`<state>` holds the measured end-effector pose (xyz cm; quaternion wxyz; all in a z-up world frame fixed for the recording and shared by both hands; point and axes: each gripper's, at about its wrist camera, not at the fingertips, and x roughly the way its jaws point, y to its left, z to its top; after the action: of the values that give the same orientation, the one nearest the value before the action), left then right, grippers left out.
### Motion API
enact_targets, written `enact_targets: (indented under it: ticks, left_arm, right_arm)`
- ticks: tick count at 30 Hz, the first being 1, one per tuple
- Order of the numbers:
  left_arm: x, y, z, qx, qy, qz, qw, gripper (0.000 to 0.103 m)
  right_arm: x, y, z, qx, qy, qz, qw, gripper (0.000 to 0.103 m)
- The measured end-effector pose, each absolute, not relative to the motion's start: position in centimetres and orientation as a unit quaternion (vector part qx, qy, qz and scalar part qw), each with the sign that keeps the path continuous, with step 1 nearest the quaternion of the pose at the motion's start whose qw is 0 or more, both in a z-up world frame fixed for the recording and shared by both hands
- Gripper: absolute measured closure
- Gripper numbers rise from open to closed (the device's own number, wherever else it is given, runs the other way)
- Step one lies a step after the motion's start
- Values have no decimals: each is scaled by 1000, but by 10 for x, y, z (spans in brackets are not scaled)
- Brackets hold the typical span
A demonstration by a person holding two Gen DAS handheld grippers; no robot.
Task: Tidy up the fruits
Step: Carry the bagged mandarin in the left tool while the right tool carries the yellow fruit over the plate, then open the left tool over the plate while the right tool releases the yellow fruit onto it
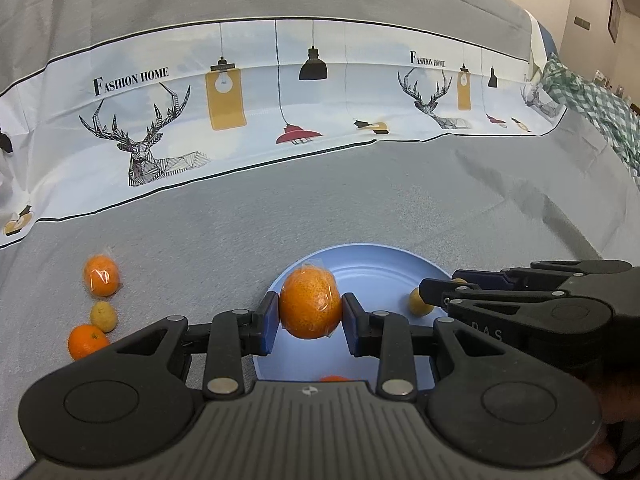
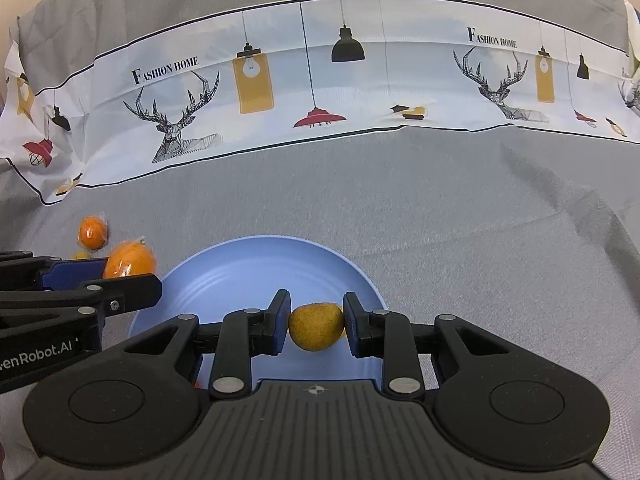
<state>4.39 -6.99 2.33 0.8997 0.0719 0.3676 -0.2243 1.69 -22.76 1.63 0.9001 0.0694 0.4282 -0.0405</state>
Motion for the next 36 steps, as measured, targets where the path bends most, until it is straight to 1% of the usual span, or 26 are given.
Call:
enact_targets:
  ticks: [36]
  left_arm:
    - [43,-73,23,72,366,-225,900,66]
  right_arm:
    - [18,-229,18,65,434,-37,898,73]
